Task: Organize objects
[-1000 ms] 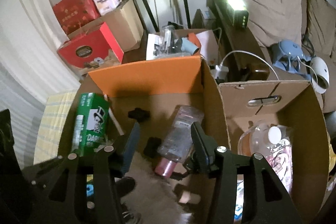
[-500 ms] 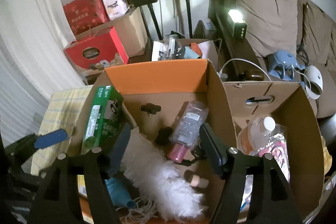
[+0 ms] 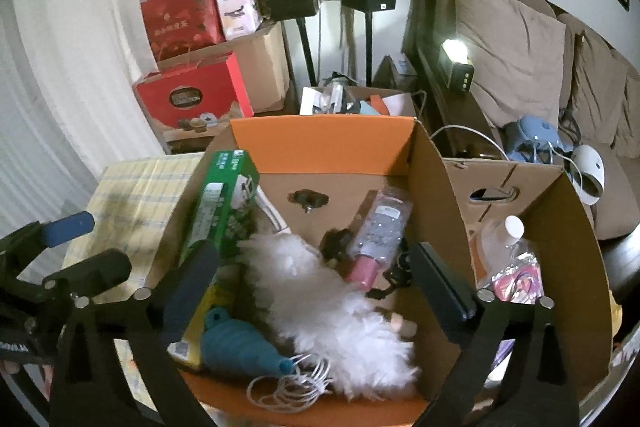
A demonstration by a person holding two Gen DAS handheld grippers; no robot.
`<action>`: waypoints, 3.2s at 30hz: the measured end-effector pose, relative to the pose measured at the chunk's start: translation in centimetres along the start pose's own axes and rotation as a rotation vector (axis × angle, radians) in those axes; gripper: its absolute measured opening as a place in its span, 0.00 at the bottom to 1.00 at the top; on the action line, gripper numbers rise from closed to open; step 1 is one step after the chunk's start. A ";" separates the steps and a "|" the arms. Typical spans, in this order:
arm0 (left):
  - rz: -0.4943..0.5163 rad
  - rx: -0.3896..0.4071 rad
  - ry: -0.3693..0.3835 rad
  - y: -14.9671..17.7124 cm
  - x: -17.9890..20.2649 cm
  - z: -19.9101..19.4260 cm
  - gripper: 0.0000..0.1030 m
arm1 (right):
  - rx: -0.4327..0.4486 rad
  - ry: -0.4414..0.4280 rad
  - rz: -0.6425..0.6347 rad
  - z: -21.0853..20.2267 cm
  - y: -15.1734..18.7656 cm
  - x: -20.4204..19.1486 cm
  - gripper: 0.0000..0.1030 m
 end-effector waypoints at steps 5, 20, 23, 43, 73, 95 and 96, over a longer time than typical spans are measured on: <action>-0.002 0.016 -0.031 0.8 -1.7 -1.6 1.00 | 0.020 0.008 -0.011 -1.3 0.6 -1.0 1.00; -0.006 0.067 -0.112 3.9 -5.1 -6.2 1.00 | 0.067 -0.022 -0.008 -4.2 3.3 -5.2 1.00; -0.014 0.067 -0.116 4.5 -5.5 -6.8 1.00 | 0.071 -0.028 0.000 -4.4 3.7 -5.6 1.00; -0.037 0.113 -0.192 8.8 -7.9 -10.5 1.00 | 0.139 -0.008 -0.011 -7.0 6.7 -9.3 1.00; -0.131 0.136 -0.252 15.0 -12.3 -11.2 1.00 | 0.135 -0.007 -0.017 -6.2 12.2 -13.4 1.00; -0.123 0.164 -0.264 16.6 -9.9 -15.0 1.00 | 0.203 0.019 -0.017 -11.6 13.8 -12.2 1.00; -0.118 0.166 -0.264 16.7 -9.7 -15.2 1.00 | 0.204 0.021 -0.018 -11.7 13.9 -12.2 1.00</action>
Point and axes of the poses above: each gripper's, at about its wrist camera, not at the fingertips, and z roughly the way its jaws point, x to its right, y to its underside, the point moved 4 cm from there along z, roughly the way its jaws point, and after that the axes turned 10 degrees about y, right-handed, at the moved point
